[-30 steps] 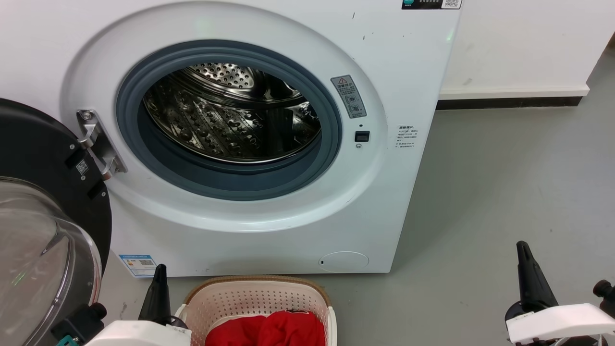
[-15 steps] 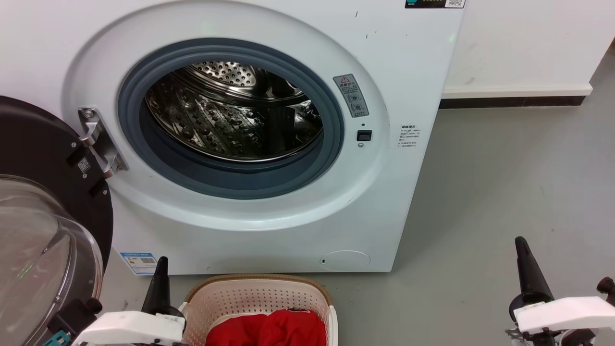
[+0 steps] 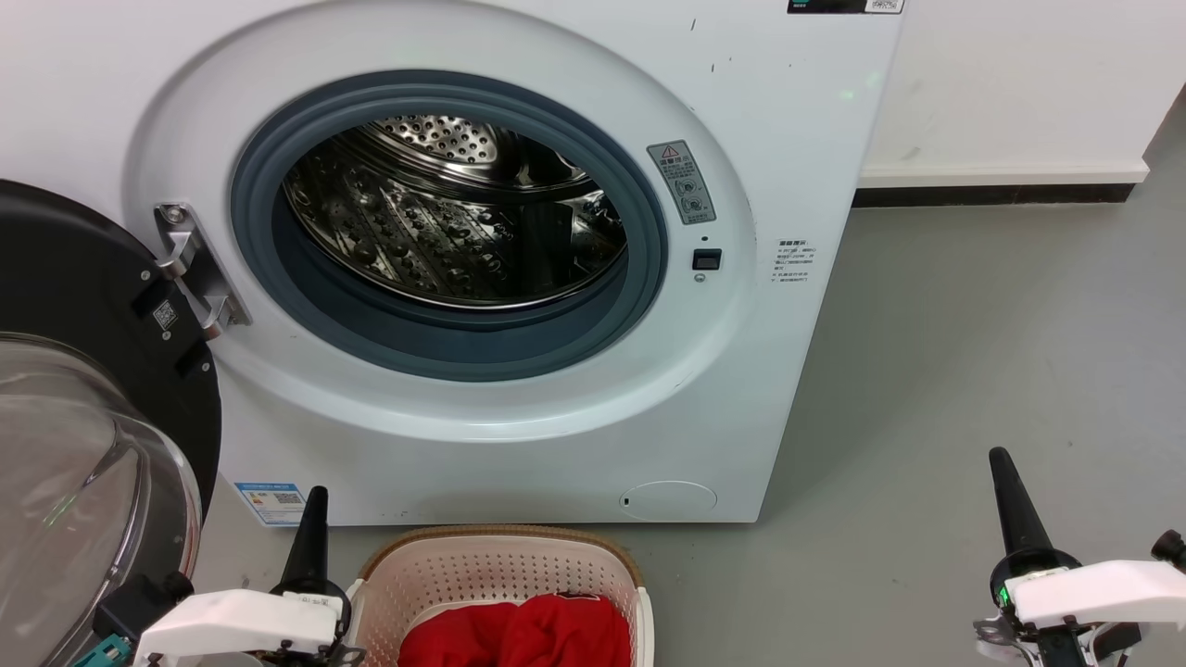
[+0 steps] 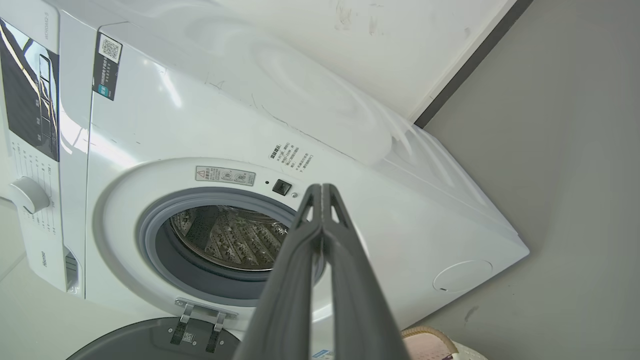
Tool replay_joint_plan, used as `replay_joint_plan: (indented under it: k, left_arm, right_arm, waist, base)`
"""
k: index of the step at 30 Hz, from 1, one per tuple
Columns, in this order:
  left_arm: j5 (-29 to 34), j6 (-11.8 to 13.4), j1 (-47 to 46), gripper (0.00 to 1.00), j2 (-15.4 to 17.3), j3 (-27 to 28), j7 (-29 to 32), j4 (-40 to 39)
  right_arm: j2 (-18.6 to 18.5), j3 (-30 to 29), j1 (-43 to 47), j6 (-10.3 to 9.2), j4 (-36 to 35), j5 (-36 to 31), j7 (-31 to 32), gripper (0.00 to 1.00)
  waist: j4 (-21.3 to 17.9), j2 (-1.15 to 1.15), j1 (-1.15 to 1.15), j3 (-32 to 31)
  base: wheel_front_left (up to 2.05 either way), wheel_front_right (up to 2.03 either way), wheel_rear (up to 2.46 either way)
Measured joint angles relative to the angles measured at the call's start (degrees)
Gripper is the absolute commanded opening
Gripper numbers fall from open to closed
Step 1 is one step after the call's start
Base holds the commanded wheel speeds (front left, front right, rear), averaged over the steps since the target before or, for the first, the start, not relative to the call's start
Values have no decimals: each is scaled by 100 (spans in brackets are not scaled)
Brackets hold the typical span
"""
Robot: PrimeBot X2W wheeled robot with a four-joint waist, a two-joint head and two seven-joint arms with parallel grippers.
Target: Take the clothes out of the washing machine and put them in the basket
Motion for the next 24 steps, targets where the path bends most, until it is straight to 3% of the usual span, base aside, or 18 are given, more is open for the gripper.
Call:
replay_joint_plan:
  k: [24]
  left_arm:
    - [-1329, -90, -241, 0, 2, 59, 324, 149]
  right_arm:
    - [-1, -40, -212, 0, 178, 1441, 345, 0]
  waist:
    - [50, 0, 0, 40]
  base:
    - [0, 0, 0]
